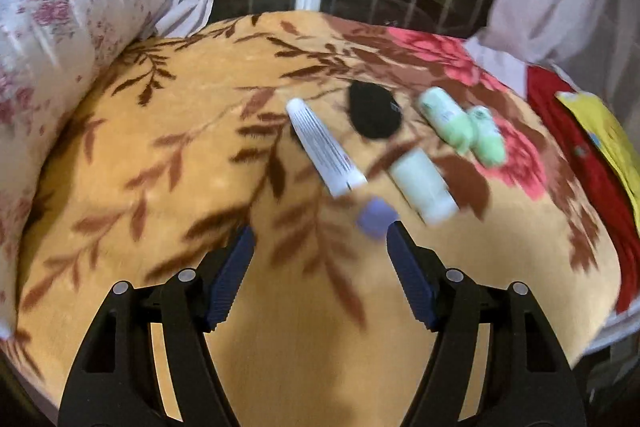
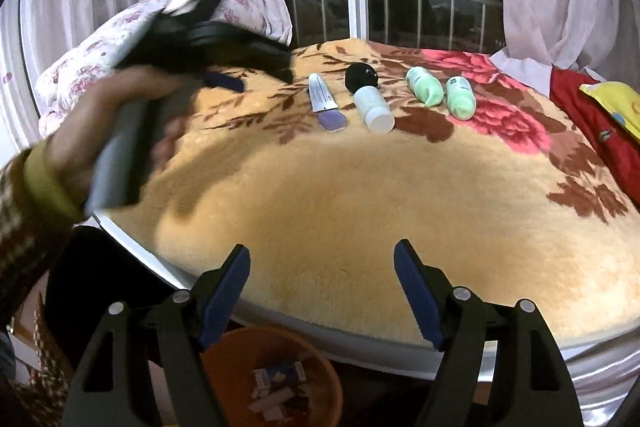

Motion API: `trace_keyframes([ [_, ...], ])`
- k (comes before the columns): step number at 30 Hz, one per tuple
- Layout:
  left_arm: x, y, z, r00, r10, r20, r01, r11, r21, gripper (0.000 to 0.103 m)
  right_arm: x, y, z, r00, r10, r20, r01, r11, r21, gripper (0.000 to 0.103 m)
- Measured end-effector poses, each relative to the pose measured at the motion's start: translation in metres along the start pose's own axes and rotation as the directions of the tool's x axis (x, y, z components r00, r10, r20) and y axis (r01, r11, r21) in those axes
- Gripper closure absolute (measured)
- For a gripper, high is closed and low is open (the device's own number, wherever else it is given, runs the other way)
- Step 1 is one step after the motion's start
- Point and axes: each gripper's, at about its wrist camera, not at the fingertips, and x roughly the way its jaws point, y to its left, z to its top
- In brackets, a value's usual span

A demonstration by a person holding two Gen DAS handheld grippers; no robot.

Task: Collect trash
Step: 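Grasp the white toothpaste tube with the left tool while the right tool grasps the white bottle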

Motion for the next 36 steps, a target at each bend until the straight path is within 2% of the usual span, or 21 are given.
trace_keyframes([
  [5, 0.053, 0.002, 0.033, 0.997, 0.057, -0.050, -0.061, 0.996, -0.069, 0.035, 0.009, -0.007, -0.002, 1.000, 0.014, -0.012, -0.013, 1.000, 0.017, 0.030],
  [8, 0.074, 0.002, 0.046, 0.994, 0.092, -0.051, -0.096, 0.991, -0.091, 0.035, 0.013, -0.012, -0.003, 1.000, 0.008, -0.016, -0.008, 1.000, 0.029, 0.027],
  [14, 0.121, -0.003, 0.058, 0.983, 0.145, -0.117, -0.154, 0.985, -0.072, 0.034, 0.022, -0.024, -0.001, 1.000, 0.001, -0.022, 0.000, 0.999, 0.052, 0.027],
  [16, 0.127, -0.001, 0.057, 0.982, 0.160, -0.104, -0.168, 0.983, -0.071, 0.037, 0.024, -0.026, 0.001, 1.000, -0.007, -0.018, 0.008, 0.999, 0.049, 0.027],
  [17, 0.125, -0.001, 0.056, 0.983, 0.159, -0.095, -0.166, 0.984, -0.065, 0.046, 0.024, -0.026, 0.004, 1.000, -0.013, -0.014, 0.014, 0.999, 0.043, 0.027],
  [18, 0.120, -0.002, 0.054, 0.987, 0.140, -0.077, -0.144, 0.988, -0.049, 0.073, 0.024, -0.027, 0.005, 1.000, -0.019, -0.009, 0.019, 0.999, 0.038, 0.027],
  [19, 0.114, -0.002, 0.053, 0.990, 0.126, -0.068, -0.129, 0.991, -0.036, 0.078, 0.024, -0.028, 0.008, 1.000, -0.024, -0.004, 0.024, 0.999, 0.035, 0.027],
  [21, 0.100, 0.002, 0.046, 0.996, 0.074, -0.058, -0.077, 0.996, -0.035, 0.080, 0.025, -0.030, 0.016, 1.000, -0.029, 0.005, 0.029, 0.999, 0.026, 0.027],
  [23, 0.082, 0.007, 0.037, 0.998, 0.051, -0.039, -0.052, 0.999, -0.014, 0.086, 0.027, -0.031, 0.026, 0.999, -0.038, 0.018, 0.038, 0.999, 0.015, 0.027],
  [25, 0.067, 0.012, 0.030, 0.999, 0.038, -0.023, -0.039, 0.999, -0.008, 0.088, 0.031, -0.034, 0.040, 0.998, -0.043, 0.039, 0.042, 0.999, 0.008, 0.027],
  [30, 0.030, 0.022, 0.003, 1.000, 0.010, 0.012, -0.010, 1.000, 0.013, 0.088, 0.058, -0.049, 0.083, 0.997, -0.059, 0.041, 0.058, 0.998, 0.020, 0.027],
  [36, 0.010, 0.034, -0.020, 0.999, -0.029, 0.017, 0.029, 1.000, 0.010, 0.088, 0.104, -0.064, 0.133, 0.994, -0.113, 0.005, 0.113, 0.993, 0.017, 0.027],
])
